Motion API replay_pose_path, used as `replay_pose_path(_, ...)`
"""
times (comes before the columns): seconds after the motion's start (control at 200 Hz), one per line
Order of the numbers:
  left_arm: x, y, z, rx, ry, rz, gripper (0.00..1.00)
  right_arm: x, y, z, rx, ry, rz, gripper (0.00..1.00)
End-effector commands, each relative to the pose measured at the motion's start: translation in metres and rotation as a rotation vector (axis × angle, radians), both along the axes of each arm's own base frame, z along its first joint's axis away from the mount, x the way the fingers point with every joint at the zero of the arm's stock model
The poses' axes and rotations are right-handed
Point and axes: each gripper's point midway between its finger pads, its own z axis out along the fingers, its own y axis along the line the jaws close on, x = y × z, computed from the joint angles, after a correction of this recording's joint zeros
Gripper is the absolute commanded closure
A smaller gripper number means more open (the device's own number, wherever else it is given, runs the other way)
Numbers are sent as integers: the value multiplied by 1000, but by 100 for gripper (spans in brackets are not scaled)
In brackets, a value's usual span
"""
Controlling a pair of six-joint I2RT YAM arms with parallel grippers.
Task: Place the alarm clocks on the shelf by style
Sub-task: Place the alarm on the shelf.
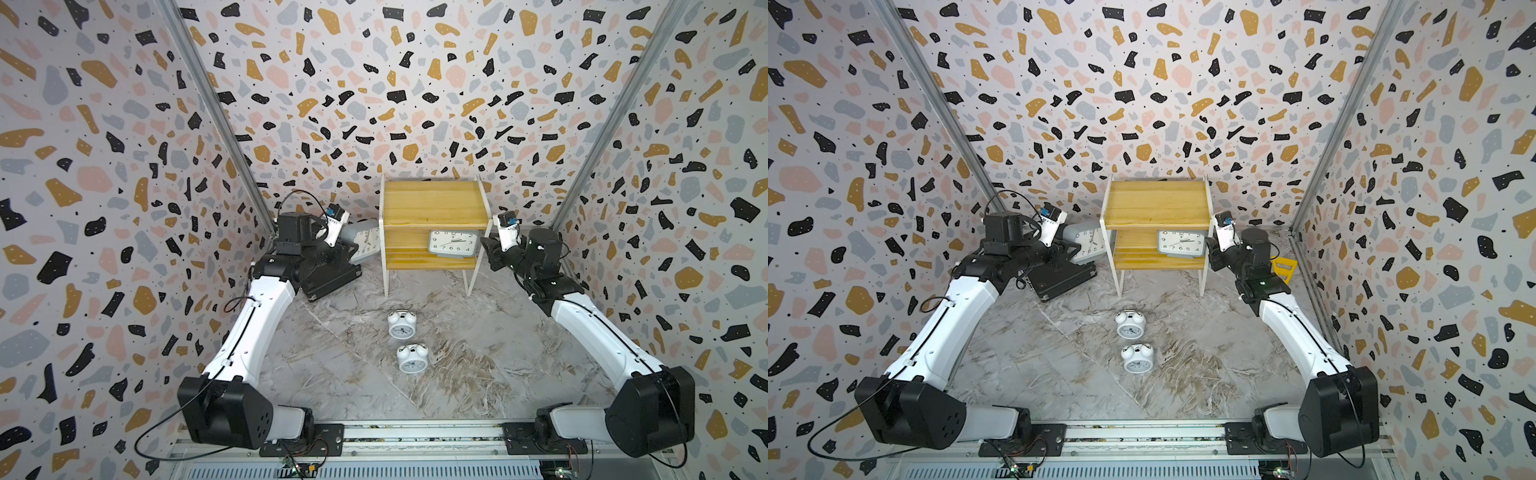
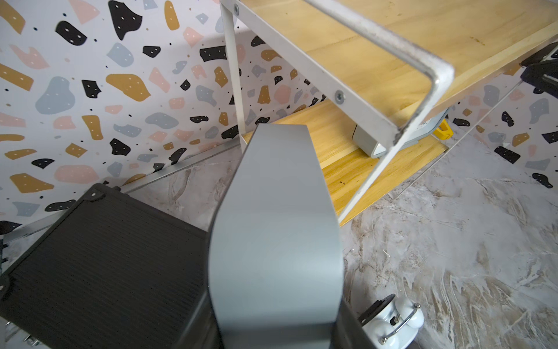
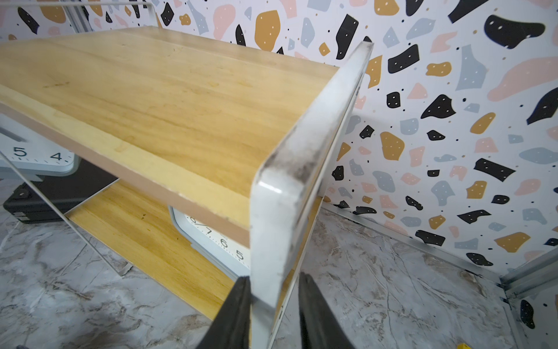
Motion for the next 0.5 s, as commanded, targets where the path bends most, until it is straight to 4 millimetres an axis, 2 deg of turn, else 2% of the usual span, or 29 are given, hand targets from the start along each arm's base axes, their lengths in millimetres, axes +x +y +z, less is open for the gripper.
replay_pose_path(0.0, 7, -10, 30, -34, -158, -85, 75, 3, 1, 20, 9, -63, 9, 70)
replay_pose_path(0.29, 17, -25, 31, -103, -211, -185, 76, 2, 2, 17, 23, -60, 27, 71)
replay_pose_path(0.496, 21, -41, 21, -124, -226, -317, 76, 1, 2, 16, 18, -55, 29, 71)
